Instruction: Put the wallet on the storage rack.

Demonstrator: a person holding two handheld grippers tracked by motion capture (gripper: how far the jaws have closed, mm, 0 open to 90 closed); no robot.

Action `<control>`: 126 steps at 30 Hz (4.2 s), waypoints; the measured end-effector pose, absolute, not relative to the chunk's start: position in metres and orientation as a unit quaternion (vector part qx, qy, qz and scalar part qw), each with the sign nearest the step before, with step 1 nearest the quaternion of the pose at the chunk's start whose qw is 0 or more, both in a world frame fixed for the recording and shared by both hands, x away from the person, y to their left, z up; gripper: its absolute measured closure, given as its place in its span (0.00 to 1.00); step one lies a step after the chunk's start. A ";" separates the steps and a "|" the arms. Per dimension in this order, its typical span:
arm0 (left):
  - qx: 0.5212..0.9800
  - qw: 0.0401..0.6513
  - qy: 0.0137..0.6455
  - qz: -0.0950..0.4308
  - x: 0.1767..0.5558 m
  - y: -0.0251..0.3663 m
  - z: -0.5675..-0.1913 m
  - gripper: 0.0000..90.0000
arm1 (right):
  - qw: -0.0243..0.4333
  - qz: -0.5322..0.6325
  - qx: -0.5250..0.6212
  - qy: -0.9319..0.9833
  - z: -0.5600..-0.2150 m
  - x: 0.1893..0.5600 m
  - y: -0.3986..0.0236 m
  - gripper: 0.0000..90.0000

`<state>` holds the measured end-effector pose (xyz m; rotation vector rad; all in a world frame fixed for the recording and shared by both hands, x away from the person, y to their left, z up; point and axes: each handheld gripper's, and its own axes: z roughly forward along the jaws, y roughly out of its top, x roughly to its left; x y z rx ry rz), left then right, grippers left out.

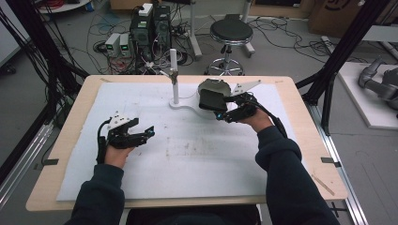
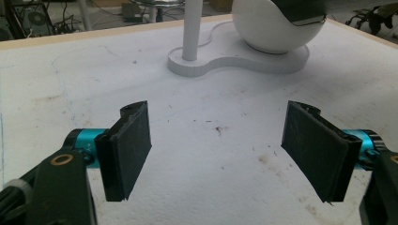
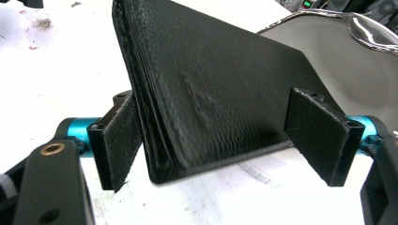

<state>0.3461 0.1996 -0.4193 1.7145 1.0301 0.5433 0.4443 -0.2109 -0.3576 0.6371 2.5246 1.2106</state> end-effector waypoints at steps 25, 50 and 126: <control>0.713 0.509 0.428 0.223 0.346 0.199 -0.420 0.27 | 0.387 0.282 0.013 0.878 -0.301 0.433 -0.196 0.88; 0.714 0.508 0.426 0.224 0.345 0.198 -0.419 0.27 | 0.230 0.406 0.143 0.873 -0.341 0.431 -0.209 0.76; 0.698 0.550 0.395 0.232 0.342 0.194 -0.413 0.26 | 0.260 0.412 0.407 0.773 -0.395 0.340 -0.345 0.23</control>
